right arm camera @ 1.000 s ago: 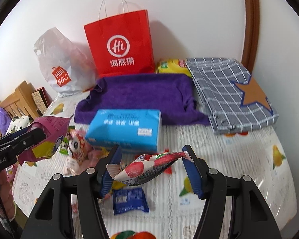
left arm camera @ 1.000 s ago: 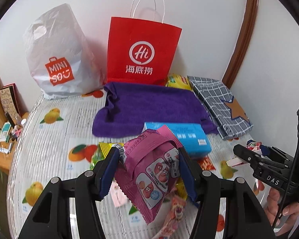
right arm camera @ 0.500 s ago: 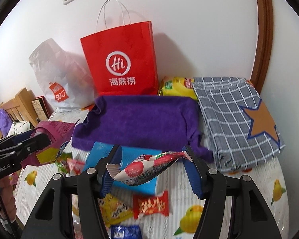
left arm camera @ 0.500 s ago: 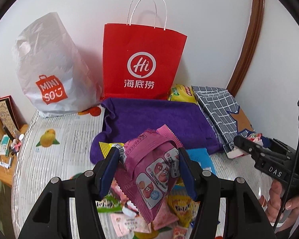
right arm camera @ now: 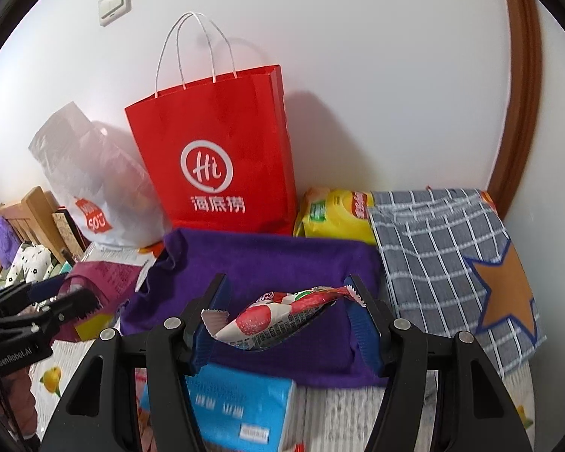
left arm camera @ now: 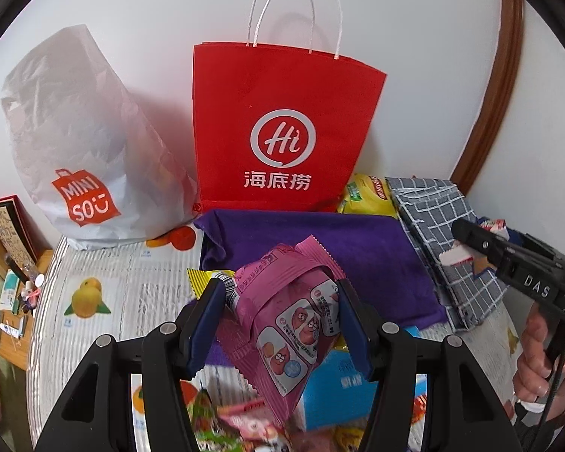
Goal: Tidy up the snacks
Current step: 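Carry the pink bag and the candy up toward the purple towel with both tools, then open the left tool over the purple towel while the right releases the candy there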
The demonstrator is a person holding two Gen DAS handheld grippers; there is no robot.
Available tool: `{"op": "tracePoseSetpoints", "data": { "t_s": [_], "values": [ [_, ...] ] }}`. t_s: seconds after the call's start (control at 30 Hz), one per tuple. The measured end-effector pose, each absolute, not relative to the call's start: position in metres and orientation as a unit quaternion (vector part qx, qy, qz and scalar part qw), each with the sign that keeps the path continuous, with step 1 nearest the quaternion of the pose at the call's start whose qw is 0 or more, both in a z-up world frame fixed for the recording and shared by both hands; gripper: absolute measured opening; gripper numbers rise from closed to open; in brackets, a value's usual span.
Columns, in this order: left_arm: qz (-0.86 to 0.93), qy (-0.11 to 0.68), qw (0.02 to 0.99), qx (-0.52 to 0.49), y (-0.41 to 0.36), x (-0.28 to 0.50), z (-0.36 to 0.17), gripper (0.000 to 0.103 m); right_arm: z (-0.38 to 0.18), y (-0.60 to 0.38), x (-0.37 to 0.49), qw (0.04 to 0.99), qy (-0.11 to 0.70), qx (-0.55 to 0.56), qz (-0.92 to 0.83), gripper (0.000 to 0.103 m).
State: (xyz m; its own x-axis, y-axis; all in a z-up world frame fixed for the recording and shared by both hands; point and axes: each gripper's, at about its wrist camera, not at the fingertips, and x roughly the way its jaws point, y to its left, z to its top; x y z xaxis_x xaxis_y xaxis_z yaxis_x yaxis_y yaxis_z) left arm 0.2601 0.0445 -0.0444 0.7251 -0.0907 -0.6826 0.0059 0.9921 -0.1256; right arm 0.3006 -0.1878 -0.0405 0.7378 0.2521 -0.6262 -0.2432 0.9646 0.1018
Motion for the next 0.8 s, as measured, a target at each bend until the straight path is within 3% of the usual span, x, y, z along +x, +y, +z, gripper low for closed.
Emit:
{"op": "tracePoseSetpoints", "data": {
  "t_s": [0.33, 0.8],
  "values": [
    [-0.014, 0.392, 0.918, -0.062, 0.047, 0.32, -0.066, 0.057, -0.062, -0.189, 0.366, 0.93, 0.338, 0.02, 0.144, 0.062],
    [-0.022, 0.442, 0.893, -0.081, 0.047, 0.385, -0.13, 0.057, -0.139, -0.188, 0.418, 0.893, 0.429, -0.002, 0.135, 0.062]
  ]
}}
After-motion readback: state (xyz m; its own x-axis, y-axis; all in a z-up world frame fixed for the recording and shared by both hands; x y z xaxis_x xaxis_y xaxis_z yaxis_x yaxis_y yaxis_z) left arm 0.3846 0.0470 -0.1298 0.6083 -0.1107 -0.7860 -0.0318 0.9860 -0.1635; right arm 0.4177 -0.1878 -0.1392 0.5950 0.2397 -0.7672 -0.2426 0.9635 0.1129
